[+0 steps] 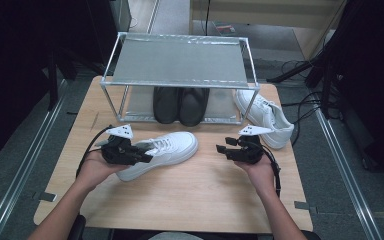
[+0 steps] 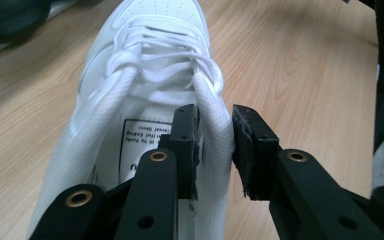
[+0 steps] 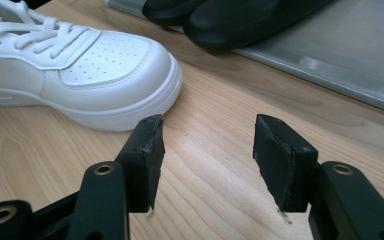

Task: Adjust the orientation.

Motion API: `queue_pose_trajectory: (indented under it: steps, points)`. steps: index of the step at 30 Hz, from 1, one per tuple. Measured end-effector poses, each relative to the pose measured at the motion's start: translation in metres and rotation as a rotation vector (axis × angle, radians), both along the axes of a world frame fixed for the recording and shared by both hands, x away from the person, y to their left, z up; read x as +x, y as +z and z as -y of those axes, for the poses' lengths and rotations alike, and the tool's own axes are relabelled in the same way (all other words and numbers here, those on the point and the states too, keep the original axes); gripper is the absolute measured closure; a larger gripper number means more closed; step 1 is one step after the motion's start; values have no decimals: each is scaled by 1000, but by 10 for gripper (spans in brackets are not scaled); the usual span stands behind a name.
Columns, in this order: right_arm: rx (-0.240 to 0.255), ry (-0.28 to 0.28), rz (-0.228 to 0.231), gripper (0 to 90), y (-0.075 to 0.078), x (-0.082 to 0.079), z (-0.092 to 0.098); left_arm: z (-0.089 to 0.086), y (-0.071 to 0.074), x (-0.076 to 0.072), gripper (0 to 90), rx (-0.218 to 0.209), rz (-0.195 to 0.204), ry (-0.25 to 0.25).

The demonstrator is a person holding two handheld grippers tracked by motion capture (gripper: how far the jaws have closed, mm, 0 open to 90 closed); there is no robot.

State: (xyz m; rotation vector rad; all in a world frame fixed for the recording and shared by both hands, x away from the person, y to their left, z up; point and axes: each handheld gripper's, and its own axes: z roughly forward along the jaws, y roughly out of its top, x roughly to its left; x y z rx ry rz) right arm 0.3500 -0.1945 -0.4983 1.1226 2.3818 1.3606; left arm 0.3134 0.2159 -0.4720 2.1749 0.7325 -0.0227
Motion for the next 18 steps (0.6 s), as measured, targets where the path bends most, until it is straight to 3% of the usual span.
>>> queue_pose_trajectory:
  steps: [4,8,15,18]
  points:
    - [5,-20,-26,473,3,2,4,-3,7,0,679,15,0,-2]
    - [-1,-20,-11,474,7,3,6,-11,14,1,664,-8,1,9]
    - [-31,-41,-4,487,11,5,12,-30,21,5,647,-12,24,70]
    - [-30,-52,-3,496,13,7,16,-38,22,9,608,-3,14,88]
